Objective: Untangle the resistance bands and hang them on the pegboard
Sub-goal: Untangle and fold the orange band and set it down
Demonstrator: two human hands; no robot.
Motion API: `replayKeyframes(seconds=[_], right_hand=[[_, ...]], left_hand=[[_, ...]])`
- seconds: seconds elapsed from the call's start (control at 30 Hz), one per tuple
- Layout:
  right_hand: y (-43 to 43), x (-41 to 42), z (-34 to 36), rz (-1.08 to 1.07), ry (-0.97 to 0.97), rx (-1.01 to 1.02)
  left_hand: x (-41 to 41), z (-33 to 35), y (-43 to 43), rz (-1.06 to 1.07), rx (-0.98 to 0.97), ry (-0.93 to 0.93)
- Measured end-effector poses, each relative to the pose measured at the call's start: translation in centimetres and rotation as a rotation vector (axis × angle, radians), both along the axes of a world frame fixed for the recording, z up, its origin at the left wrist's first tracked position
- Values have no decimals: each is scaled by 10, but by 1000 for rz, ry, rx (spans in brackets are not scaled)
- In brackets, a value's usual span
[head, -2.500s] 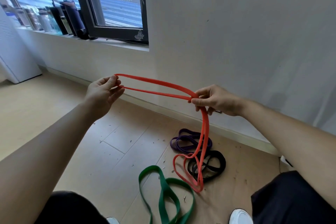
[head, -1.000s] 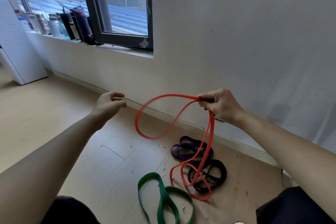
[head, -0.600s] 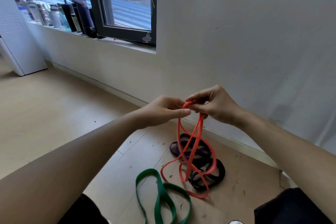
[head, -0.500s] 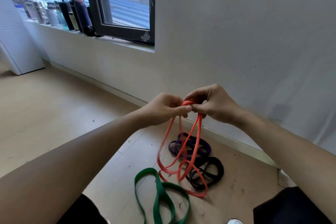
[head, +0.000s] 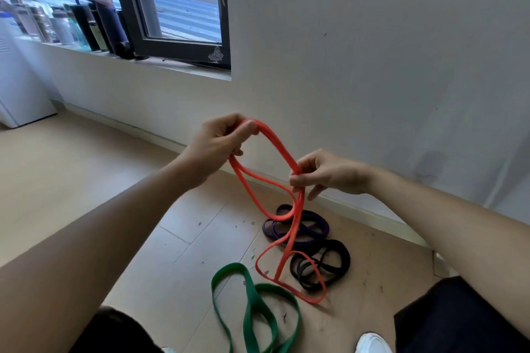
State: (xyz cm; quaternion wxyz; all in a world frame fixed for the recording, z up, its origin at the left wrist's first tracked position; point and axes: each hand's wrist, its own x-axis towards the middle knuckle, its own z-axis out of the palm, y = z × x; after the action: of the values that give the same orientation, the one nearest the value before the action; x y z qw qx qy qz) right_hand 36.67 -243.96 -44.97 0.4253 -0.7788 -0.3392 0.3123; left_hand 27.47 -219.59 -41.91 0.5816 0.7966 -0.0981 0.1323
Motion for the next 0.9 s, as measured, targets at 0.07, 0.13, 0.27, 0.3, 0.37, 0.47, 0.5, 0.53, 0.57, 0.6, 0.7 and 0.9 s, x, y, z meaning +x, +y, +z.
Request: replayKeyframes(seconds=[0.07, 0.13, 0.27, 0.3, 0.37, 0.47, 0.5, 0.53, 0.57, 0.6, 0.7, 0.9], right_hand=[[-5, 3, 7, -61, -9, 69], [-7, 1, 16, -88, -24, 123], [-7, -9, 35, -129, -68, 229], [-6, -12, 39, -133, -85, 248], [-4, -15, 43, -129, -124, 269], [0, -18, 45, -96, -172, 245], [2, -20, 45, -82, -186, 224], [5, -22, 44, -67, -196, 203], [8, -24, 44, -52, -204, 183], [10, -25, 42, -34, -210, 164], [15, -29, 40, 17, -220, 104], [9, -21, 22, 52, -110, -56]], left_hand=[[-1, -4, 17, 17, -18, 30], [-3, -8, 31, 27, -13, 69], [-5, -18, 47, -27, 30, 163], [-5, -19, 49, -56, 35, 182], [-4, -18, 48, -104, 40, 211], [-2, -14, 36, -172, 42, 232], [-2, -13, 29, -196, 42, 240], [-2, -12, 22, -220, 44, 247], [-2, -11, 14, -241, 49, 257], [-2, -9, 6, -257, 59, 268], [-1, -7, -17, -260, 103, 274], [-1, -1, -23, -198, 100, 181]])
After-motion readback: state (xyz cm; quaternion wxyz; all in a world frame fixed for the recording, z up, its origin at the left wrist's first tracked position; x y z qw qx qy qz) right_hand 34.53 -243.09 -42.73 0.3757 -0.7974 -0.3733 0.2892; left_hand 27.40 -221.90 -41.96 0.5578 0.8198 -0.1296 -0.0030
